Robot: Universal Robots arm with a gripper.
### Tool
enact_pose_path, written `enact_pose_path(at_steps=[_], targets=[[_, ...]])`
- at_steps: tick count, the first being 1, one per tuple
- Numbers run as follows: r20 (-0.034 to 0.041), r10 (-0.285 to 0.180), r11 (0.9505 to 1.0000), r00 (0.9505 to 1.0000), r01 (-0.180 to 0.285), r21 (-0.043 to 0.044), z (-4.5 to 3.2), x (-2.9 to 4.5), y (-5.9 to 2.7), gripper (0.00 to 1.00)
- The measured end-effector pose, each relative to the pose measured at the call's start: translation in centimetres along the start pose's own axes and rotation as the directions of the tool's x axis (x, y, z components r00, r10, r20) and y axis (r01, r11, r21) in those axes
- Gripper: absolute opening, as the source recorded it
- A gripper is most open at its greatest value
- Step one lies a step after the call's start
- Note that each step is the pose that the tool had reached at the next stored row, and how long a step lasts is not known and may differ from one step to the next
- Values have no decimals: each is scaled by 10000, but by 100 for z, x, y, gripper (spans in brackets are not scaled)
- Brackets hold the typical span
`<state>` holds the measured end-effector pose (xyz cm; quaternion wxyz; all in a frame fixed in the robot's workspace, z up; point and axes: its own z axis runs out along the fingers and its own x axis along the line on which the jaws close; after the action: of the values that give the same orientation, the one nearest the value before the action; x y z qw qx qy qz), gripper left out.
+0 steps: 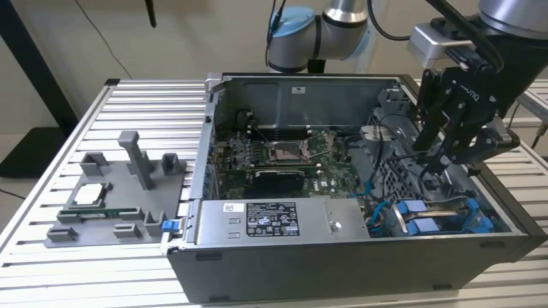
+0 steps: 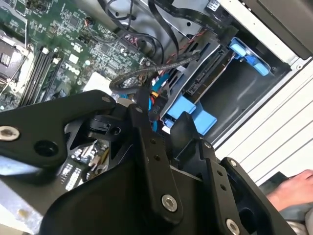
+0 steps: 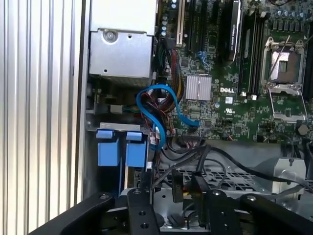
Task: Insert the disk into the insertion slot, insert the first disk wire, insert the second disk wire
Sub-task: 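Insert the first disk wire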
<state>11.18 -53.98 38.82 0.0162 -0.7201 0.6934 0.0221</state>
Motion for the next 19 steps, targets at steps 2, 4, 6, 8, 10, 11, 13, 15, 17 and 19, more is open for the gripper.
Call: enact_pose_path(at_steps=[2, 4, 6, 8, 10, 11, 13, 15, 17, 19], targets=[[6, -1, 10000, 10000, 1, 0, 1, -1, 1, 0], [9, -2, 10000, 10000, 2, 0, -1, 0, 1, 0], [14, -1, 10000, 10000, 1, 0, -6, 0, 2, 0], [27, -2, 10000, 10000, 2, 1, -9, -1, 3, 0], [38, -2, 10000, 10000, 1, 3, -9, -2, 4, 0], [54, -1, 10000, 10000, 1, 13, -9, -1, 4, 0], [120, 10, 10000, 9999, -10, 34, -6, -1, 4, 0], [162, 14, 10000, 9999, -15, 47, -6, -1, 4, 0], [162, 15, 10000, 9999, -15, 48, -5, -1, 4, 0], [160, 16, 10000, 9999, -17, 44, 1, 3, -11, 0]])
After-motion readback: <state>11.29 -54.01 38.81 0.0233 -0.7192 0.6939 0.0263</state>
